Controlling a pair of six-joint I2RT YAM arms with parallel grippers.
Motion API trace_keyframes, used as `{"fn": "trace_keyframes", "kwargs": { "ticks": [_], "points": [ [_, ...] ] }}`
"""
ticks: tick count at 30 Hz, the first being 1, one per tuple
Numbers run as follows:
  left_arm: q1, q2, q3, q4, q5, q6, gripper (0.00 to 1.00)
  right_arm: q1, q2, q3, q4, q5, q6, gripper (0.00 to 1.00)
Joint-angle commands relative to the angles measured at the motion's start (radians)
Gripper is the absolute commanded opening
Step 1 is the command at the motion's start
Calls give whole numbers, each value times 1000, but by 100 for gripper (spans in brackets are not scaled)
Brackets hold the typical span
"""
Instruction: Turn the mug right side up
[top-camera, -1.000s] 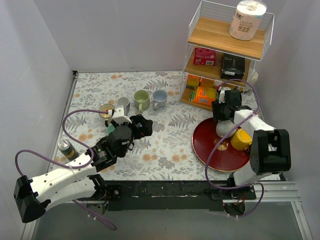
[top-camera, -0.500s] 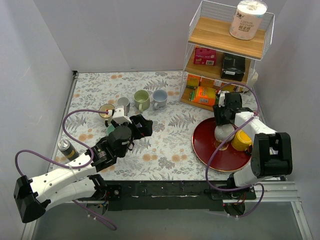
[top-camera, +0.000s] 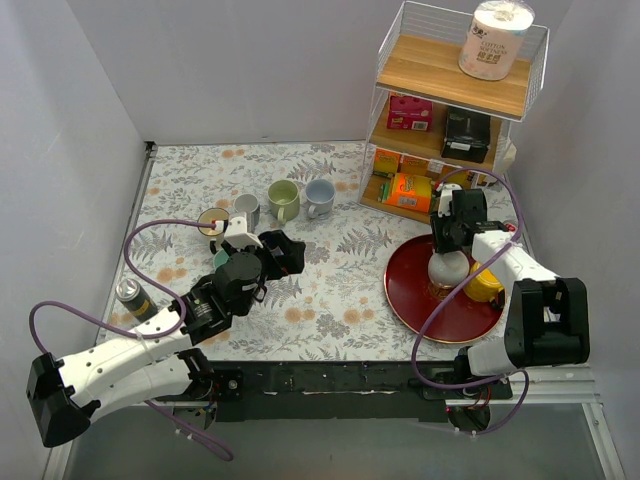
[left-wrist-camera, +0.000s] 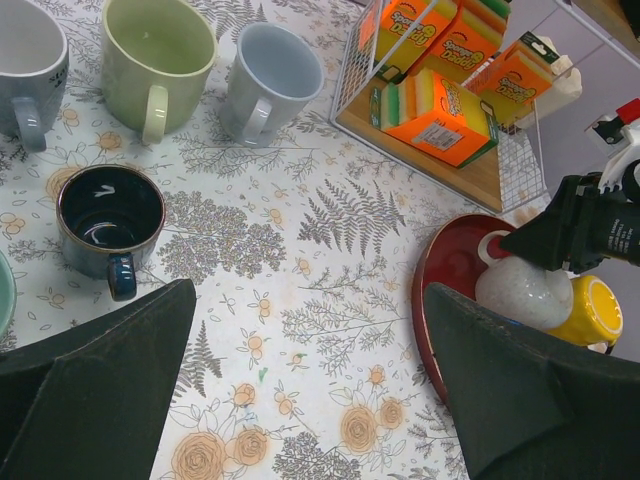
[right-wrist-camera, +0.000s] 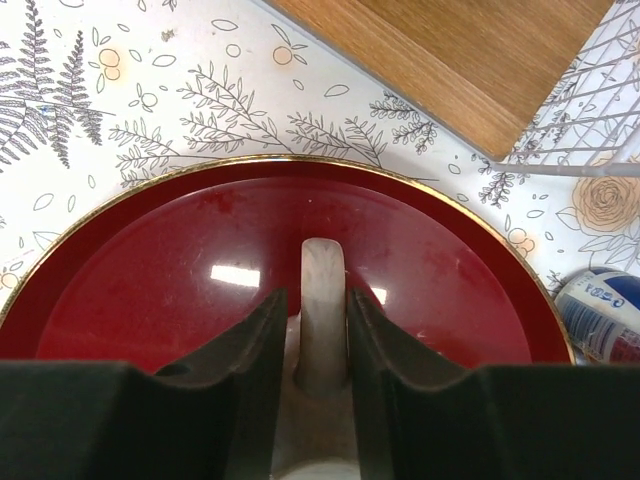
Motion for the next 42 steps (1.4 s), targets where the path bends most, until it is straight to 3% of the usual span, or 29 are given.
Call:
{"fn": "trace_keyframes", "kwargs": {
  "ticks": [1, 4, 5, 6, 18, 28, 35, 42],
  "points": [
    [-3, -30, -10, -10, 2, -4, 98, 1, 26, 9, -13, -13, 11, 34],
    [-3, -33, -12, -10, 1, -7, 98, 0, 25, 5, -7, -13, 11, 18],
    [-3, -33, -12, -11, 1, -9, 98, 1, 23, 5, -7, -21, 11, 3],
    [-3, -33, -10, -11, -1, -9, 98, 0, 23, 8, -7, -47, 13, 1],
    [-3, -2, 37, -11, 47, 0, 98, 3, -145, 6, -5, -286, 69, 1],
    [-3, 65, 109, 53, 183, 43, 98, 3, -383, 12, 70, -531, 310, 1],
    [72, 241, 289, 67, 543, 54, 97, 8, -459, -53, 209, -781, 621, 1],
    [106, 323, 315, 243, 905, 86, 98, 23, -523, -119, 389, -846, 931, 1]
  ]
}}
